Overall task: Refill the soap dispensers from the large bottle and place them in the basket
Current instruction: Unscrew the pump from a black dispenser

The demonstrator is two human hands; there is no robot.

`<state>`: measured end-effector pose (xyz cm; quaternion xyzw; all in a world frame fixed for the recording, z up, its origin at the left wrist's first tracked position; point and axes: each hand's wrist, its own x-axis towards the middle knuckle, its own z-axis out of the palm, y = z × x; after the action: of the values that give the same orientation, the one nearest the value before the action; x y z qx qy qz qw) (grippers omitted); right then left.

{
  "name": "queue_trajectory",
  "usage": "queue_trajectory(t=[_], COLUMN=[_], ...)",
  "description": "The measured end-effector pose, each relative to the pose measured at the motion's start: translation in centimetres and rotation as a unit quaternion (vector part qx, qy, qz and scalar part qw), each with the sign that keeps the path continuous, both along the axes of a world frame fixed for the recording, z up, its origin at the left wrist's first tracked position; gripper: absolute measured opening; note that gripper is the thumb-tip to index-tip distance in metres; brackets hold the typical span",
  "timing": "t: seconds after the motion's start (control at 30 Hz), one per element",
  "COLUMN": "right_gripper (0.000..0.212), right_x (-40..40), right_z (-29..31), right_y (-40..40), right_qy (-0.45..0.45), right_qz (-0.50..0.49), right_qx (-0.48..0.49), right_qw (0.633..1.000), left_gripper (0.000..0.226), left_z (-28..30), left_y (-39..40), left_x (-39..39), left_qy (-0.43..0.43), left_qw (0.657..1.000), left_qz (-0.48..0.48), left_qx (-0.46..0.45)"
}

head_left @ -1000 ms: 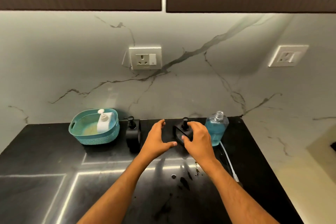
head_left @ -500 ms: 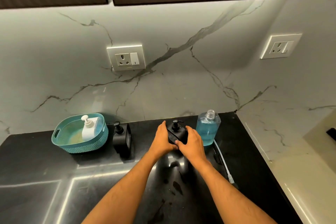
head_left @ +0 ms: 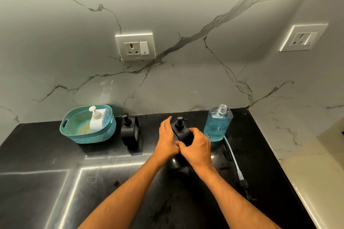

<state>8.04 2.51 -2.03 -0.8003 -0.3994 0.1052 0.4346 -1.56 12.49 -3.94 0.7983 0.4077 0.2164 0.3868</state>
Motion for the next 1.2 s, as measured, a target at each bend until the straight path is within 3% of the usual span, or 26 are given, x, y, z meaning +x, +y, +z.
queue_trajectory(t=[0.27, 0.4, 0.57, 0.93, 1.07, 1.2], right_gripper=[0.057, 0.052, 0.039, 0.024, 0.035, 0.071], right_x=[-6.2, -8.3, -10.5, -11.4, -11.3, -11.6], right_z=[-0.7, 0.3, 0.2, 1.2, 2.2, 3.0], right_y=[-5.3, -5.4, -5.5, -5.4, -5.2, -5.7], right_qy=[0.011, -0.010, -0.038, -0.092, -0.093, -0.162], right_qz=[0.095, 0.139, 0.176, 0.244, 0.336, 0.326], right_qx=[0.053, 0.070, 0.017, -0.031, -0.059, -0.117], right_qw=[0.994, 0.988, 0.983, 0.965, 0.935, 0.924], left_gripper=[0.110, 0.114, 0.105, 0.100, 0.098, 0.110], left_z=[-0.4, -1.1, -2.5, -2.3, -2.4, -2.7], left_y=[-5.0, -7.7, -10.0, -9.4, -8.5, -8.1], left_x=[-9.5, -12.9, -15.3, -17.1, -17.7, -18.0], left_qy=[-0.054, -0.061, -0.062, -0.045, -0.047, -0.049], left_qw=[0.998, 0.997, 0.998, 0.995, 0.990, 0.990], left_qz=[-0.022, -0.040, -0.016, -0.084, -0.125, -0.123], left_qx=[0.017, 0.013, -0.014, -0.042, -0.045, -0.047])
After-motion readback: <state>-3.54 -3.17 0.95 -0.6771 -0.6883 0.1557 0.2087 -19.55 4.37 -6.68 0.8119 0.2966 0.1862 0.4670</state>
